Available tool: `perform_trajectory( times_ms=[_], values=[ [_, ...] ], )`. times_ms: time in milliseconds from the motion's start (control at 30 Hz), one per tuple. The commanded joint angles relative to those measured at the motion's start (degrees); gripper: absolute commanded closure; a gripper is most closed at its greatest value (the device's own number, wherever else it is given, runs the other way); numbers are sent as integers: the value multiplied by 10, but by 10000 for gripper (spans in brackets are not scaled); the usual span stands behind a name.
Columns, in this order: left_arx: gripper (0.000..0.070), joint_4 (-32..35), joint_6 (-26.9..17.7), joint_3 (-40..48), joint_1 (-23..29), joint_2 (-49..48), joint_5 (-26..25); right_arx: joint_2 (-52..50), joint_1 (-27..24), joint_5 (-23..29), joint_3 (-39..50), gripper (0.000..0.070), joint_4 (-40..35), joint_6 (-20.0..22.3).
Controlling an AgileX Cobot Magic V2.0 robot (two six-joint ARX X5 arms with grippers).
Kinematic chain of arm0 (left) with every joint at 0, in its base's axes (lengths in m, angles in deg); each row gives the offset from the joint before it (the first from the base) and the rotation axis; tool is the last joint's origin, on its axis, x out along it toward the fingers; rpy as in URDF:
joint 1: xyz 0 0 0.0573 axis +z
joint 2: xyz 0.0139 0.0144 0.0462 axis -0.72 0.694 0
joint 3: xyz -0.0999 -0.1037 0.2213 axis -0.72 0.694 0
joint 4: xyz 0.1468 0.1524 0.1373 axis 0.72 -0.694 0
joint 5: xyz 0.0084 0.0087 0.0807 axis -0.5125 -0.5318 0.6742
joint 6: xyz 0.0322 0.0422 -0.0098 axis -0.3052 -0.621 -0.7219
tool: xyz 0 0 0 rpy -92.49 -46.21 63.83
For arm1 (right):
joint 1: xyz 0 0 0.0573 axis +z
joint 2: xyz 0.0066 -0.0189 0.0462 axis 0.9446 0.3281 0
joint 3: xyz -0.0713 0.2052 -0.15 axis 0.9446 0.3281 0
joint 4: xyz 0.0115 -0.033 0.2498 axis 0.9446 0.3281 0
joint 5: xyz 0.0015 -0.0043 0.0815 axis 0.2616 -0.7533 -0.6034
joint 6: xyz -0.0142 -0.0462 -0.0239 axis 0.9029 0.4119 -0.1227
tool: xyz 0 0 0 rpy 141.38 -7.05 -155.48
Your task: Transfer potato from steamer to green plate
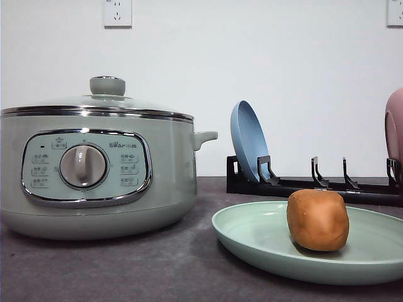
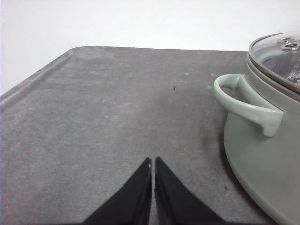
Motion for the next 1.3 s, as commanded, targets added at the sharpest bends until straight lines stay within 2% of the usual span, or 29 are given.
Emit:
perform_trajectory(
  times_ms=[0,1267],
  values=[
    [698,-3,4,12,0,-1,1,-2,1,0,3,699,0,-7],
    [698,-3,4,12,0,-1,1,-2,1,0,3,699,0,-7]
  ],
)
